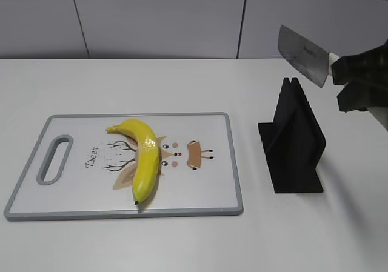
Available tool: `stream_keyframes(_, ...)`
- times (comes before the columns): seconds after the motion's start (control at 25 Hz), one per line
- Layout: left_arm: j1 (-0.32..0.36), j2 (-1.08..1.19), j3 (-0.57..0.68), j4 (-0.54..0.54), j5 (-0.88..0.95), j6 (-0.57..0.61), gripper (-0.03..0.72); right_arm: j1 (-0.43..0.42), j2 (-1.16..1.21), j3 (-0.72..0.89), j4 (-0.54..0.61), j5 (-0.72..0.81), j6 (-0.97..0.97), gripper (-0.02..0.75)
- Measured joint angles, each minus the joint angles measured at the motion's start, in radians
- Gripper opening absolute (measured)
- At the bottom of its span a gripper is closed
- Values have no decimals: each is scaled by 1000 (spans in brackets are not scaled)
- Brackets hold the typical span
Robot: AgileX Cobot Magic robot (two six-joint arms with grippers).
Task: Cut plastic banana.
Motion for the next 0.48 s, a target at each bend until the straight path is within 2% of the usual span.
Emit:
stream_keyframes(0.24, 0, -149, 16, -4, 17, -3, 547, 0, 0, 22, -35, -28, 26, 164)
stream_keyframes(0.48, 0, -169, 16, -4, 17, -4, 545, 0, 25, 22, -42, -47, 33, 164)
